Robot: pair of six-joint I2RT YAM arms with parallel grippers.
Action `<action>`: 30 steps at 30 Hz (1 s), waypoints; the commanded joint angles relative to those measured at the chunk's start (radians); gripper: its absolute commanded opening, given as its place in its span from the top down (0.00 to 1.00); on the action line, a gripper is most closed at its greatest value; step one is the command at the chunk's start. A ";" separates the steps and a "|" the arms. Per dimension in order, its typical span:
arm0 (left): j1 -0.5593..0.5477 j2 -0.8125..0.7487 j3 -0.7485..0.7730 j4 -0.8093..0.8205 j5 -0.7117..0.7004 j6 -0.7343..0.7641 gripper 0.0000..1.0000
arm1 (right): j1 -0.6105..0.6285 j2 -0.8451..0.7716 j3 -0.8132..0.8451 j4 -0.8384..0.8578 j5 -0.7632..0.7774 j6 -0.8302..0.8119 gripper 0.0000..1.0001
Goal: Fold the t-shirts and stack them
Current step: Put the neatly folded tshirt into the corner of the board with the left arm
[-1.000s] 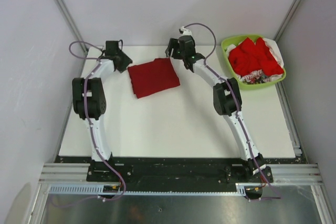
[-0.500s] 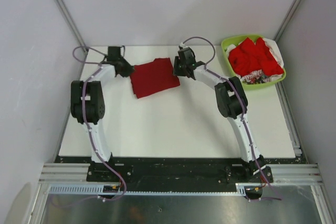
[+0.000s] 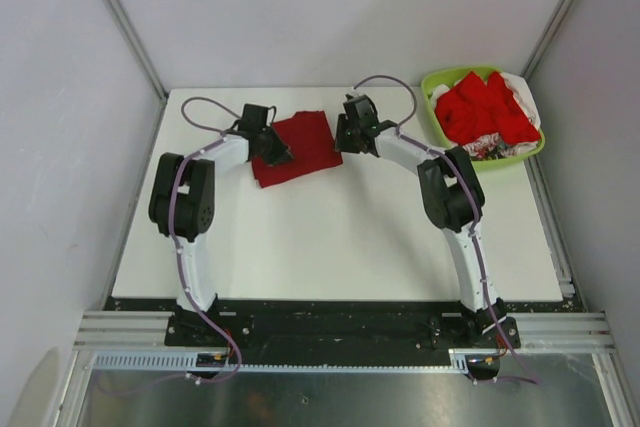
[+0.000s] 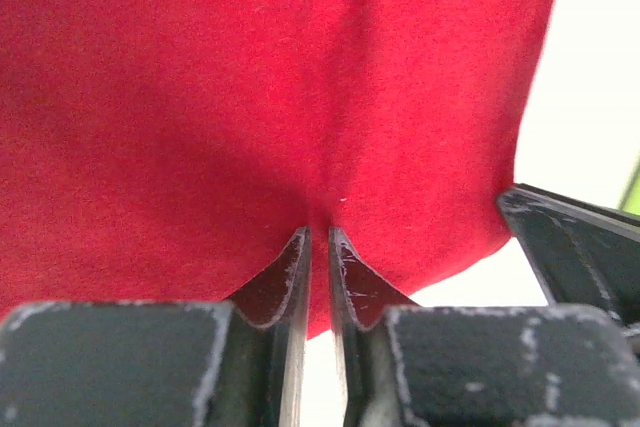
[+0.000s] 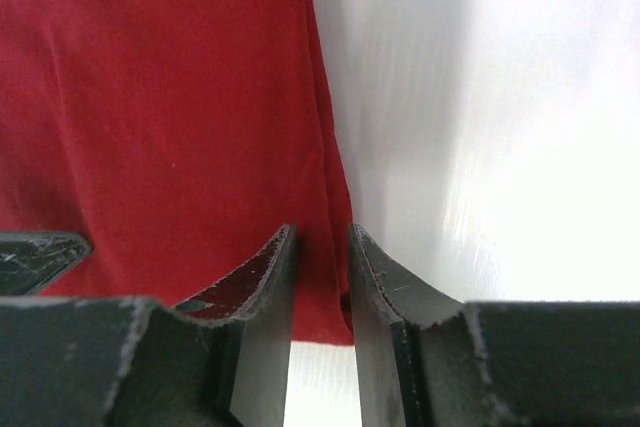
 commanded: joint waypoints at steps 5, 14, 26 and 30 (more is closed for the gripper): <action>0.047 -0.068 -0.088 -0.001 -0.050 0.012 0.83 | 0.012 -0.114 0.001 -0.055 0.065 -0.010 0.68; 0.090 -0.078 -0.072 -0.010 -0.046 0.043 0.80 | 0.085 -0.095 0.096 -0.130 0.119 -0.064 0.68; 0.112 -0.066 -0.029 -0.023 0.002 0.062 0.79 | 0.124 -0.009 0.064 -0.132 0.054 -0.017 0.68; 0.098 -0.086 -0.023 -0.023 0.031 0.063 0.75 | 0.094 0.024 0.049 -0.132 -0.004 0.018 0.69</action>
